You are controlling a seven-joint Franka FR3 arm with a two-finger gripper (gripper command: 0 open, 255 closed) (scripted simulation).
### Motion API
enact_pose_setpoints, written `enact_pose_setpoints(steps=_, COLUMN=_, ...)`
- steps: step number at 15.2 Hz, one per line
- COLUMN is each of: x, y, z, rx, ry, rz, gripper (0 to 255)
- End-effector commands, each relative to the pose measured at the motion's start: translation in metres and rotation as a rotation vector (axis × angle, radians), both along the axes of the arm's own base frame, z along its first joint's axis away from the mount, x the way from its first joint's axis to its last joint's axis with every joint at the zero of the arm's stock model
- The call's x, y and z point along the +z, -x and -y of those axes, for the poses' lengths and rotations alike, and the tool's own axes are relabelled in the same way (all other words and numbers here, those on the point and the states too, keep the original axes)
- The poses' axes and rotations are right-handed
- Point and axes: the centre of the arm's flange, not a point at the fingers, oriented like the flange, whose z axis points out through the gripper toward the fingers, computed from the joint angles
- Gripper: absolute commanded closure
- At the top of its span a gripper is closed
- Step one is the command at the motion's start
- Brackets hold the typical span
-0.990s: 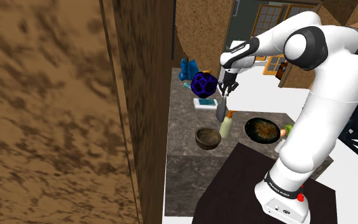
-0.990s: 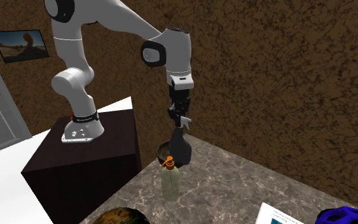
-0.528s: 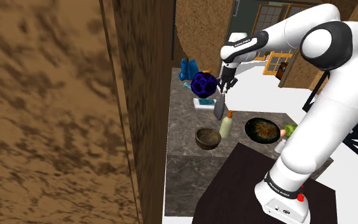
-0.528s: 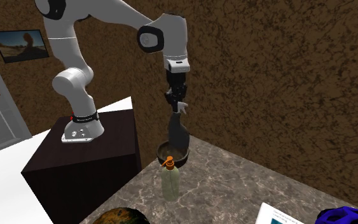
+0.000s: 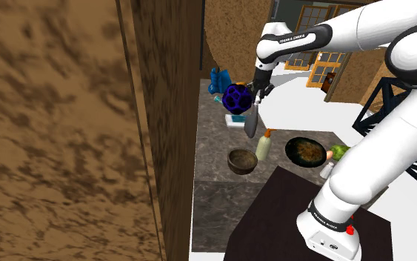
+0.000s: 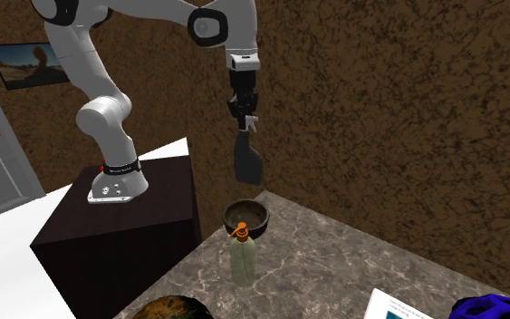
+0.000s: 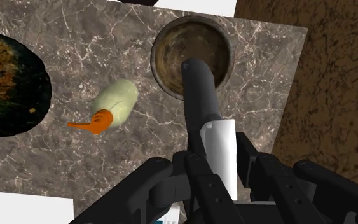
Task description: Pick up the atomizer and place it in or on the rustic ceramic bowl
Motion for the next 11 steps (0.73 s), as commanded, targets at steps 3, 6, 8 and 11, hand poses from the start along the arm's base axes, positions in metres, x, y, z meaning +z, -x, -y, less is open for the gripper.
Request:
enact_pose_setpoints(steps=3, x=-0.006, y=0.001, z=-0.014, rx=-0.002, ry=0.001, rz=-0.001, gripper=255)
enact_pose_setpoints(steps=6, x=-0.022, y=0.001, z=-0.014, rx=-0.002, ry=0.001, rz=-0.001, gripper=255)
enact_pose_setpoints(steps=8, x=-0.033, y=0.001, z=-0.014, rx=-0.002, ry=0.001, rz=-0.001, gripper=255)
enact_pose_setpoints(steps=11, x=-0.048, y=0.001, z=-0.014, rx=-0.002, ry=0.001, rz=-0.001, gripper=255)
